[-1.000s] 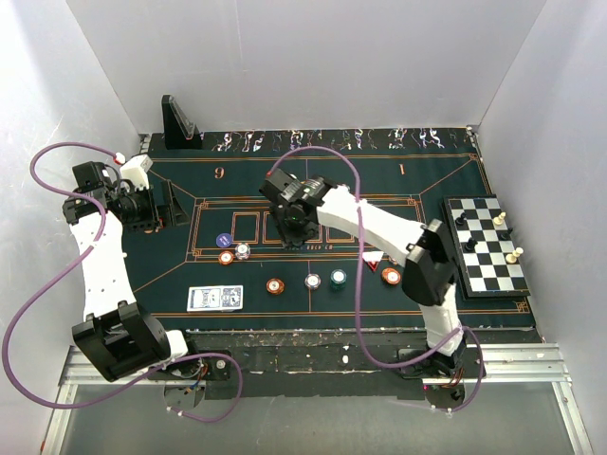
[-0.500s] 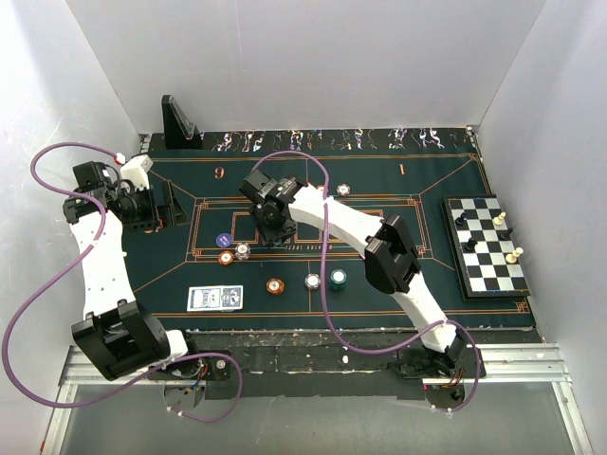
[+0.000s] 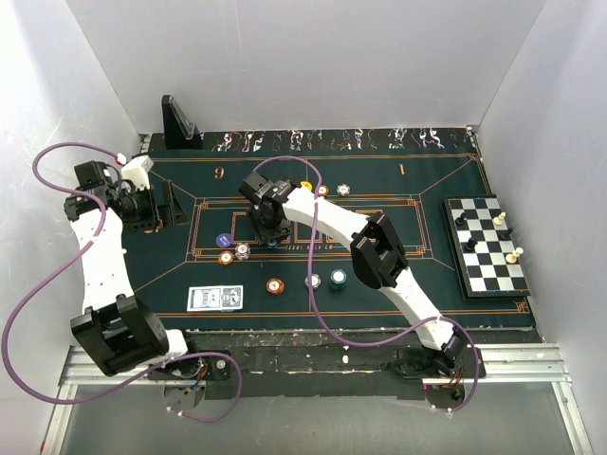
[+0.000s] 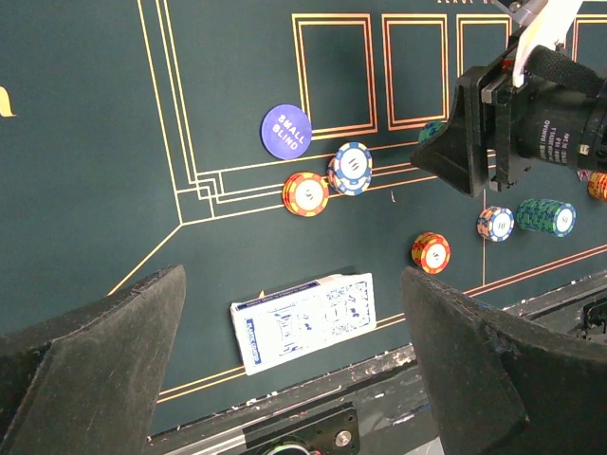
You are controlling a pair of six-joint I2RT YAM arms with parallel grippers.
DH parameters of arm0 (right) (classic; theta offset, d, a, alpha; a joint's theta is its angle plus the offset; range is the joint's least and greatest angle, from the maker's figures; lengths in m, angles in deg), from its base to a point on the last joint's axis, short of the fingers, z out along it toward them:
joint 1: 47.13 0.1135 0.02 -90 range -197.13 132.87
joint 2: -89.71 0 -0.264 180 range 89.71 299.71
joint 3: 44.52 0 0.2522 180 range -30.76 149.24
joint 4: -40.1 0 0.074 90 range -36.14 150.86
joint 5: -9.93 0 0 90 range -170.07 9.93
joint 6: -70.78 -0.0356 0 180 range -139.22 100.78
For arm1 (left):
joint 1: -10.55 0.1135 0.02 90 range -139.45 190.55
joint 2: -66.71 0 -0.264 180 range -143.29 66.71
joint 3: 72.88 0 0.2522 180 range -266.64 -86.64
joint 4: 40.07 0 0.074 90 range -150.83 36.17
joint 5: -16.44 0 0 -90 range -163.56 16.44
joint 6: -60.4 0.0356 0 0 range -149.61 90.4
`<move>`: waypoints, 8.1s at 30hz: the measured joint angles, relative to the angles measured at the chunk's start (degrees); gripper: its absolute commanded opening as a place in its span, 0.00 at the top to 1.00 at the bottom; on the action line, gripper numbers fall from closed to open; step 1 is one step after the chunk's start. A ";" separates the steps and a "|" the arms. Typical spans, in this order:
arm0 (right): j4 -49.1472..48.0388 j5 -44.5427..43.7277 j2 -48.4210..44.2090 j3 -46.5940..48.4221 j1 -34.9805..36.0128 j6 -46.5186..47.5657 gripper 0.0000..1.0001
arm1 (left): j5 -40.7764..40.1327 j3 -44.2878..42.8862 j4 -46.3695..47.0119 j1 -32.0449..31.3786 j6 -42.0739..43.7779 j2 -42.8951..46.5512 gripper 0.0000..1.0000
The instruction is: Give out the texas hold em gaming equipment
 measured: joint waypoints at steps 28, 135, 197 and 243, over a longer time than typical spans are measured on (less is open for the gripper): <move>-5.07 3.82 5.57 3.98 -0.37 -1.79 0.66 | -1.07 0.00 0.02 0.07 0.09 -0.50 0.02; -16.90 -8.70 -40.41 -64.87 -1.09 -6.32 0.41 | 0.00 0.46 -0.24 0.44 0.46 0.17 0.02; -7.80 -6.62 -23.50 -25.79 -27.36 3.93 0.64 | 0.07 1.29 -0.42 0.44 0.66 0.42 0.02; -3.34 -2.60 -3.13 -4.63 -36.37 2.93 0.16 | 0.09 2.05 0.98 0.44 1.51 -1.20 0.02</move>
